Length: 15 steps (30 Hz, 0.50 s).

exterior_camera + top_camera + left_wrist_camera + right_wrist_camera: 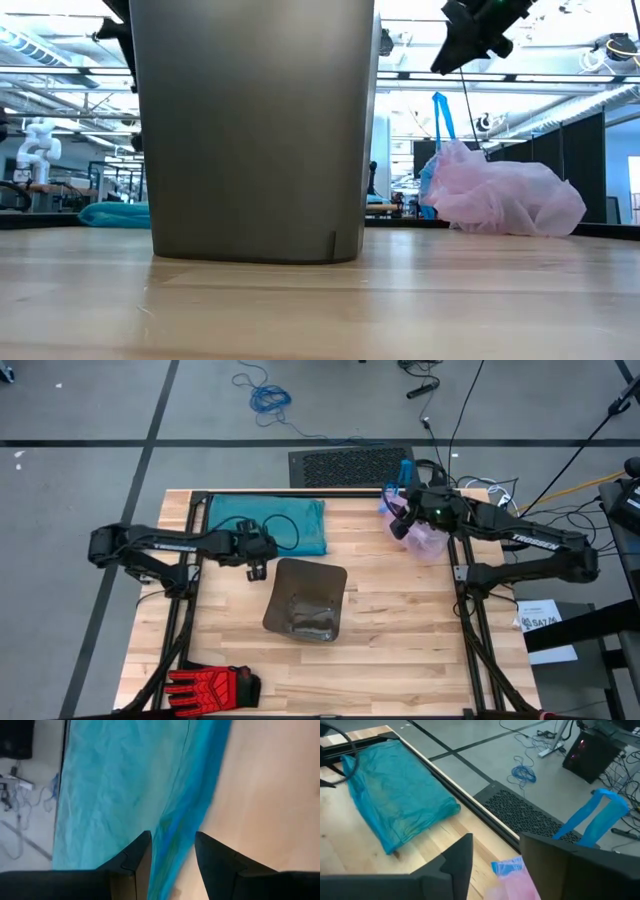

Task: Place trash/remove bag and relplace
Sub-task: Insert a new trash bag into the trash bin

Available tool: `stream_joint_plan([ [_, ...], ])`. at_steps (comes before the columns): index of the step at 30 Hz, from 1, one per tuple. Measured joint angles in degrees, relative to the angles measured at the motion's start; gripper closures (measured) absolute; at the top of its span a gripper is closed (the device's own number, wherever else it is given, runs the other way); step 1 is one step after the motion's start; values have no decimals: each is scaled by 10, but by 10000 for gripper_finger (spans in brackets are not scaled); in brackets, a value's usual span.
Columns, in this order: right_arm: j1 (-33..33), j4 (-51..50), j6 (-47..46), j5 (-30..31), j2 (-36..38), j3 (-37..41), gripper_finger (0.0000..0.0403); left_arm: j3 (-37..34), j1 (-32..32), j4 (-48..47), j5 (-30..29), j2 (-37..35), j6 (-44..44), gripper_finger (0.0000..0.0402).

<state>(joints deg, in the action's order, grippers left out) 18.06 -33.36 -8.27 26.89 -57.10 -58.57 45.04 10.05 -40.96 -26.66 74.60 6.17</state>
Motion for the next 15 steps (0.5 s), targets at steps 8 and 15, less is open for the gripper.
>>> stream_joint_plan([
  [8,-10,1,2,-1,-1,0,220,0,34,36,11,40,40,255],
  [15,-10,1,2,-5,-1,0,220,0,78,74,53,77,74,255],
])
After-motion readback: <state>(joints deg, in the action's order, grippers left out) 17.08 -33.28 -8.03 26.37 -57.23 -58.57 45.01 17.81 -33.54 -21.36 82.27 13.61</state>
